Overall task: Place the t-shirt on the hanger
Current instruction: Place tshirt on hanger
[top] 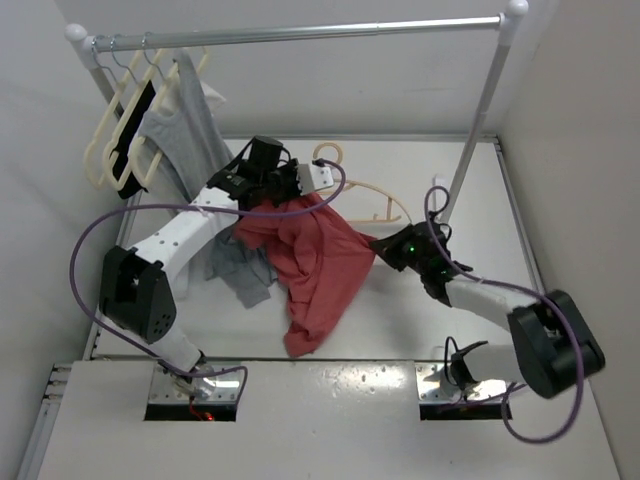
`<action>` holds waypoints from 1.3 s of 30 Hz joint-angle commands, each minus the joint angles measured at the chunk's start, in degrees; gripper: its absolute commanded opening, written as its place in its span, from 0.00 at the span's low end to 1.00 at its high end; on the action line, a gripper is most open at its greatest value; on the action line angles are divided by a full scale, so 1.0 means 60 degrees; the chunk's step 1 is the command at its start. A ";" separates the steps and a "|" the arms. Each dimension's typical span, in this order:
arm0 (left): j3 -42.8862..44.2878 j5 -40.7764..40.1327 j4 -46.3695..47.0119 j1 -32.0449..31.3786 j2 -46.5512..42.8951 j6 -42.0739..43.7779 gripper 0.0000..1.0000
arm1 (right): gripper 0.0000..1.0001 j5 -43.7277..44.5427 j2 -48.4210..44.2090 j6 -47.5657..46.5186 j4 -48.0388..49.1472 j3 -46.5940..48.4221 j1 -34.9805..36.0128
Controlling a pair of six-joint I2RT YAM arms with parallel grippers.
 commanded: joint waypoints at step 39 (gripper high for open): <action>-0.1300 0.0093 -0.0034 0.0723 -0.1606 0.1254 0.00 | 0.00 0.0790 -0.3914 -0.8035 -0.6258 0.1028 -0.1850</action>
